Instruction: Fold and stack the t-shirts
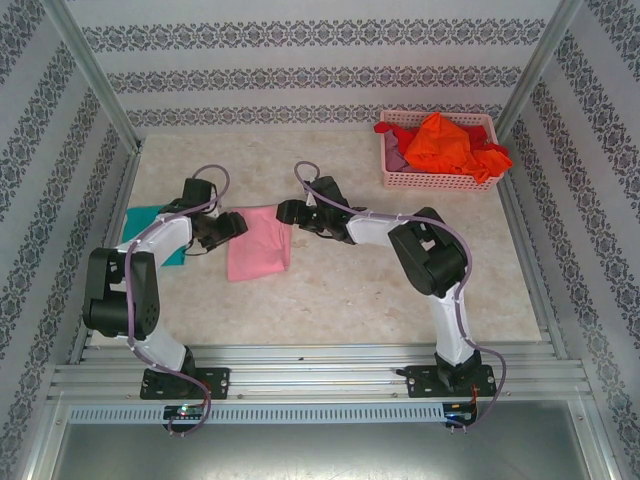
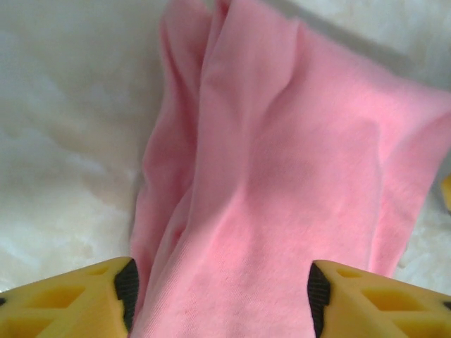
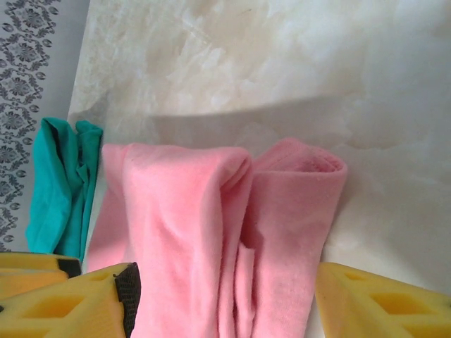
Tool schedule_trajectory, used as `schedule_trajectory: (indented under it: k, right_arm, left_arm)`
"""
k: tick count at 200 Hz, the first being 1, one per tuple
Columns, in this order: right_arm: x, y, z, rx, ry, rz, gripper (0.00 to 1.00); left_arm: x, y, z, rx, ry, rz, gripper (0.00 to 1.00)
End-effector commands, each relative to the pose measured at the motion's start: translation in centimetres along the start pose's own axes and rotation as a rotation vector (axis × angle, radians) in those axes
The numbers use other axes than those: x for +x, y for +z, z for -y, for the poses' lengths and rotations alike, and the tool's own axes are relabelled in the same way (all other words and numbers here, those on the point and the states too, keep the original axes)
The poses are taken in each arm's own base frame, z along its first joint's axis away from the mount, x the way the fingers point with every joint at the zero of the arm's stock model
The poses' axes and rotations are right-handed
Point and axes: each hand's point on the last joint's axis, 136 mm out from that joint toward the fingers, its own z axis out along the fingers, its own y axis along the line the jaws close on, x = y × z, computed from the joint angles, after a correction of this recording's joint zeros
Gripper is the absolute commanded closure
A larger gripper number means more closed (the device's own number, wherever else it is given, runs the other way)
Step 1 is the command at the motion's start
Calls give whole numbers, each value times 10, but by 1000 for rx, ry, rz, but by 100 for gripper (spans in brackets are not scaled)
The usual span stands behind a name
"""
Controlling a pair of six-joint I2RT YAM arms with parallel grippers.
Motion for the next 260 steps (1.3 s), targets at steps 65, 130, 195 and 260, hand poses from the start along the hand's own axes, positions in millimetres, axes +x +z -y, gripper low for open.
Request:
schedule_trajectory:
  k: [65,130,195,260]
  right_arm:
    - [38,17,-10,-43,-18,-106,34]
    - [43,20,-6,-36,-11,-119,35]
    - [50,27,-2,-55,27,-145,35]
    - [60,35,-3,-80,51,-178,36]
  left_arm:
    - [8,23,-6,29,-27,-1,45]
    - [0,29,-8,6,-13,-2,42]
    - [5,41,11,133,-67,-37,59]
    - [9,60,18,217,-131,-65,67]
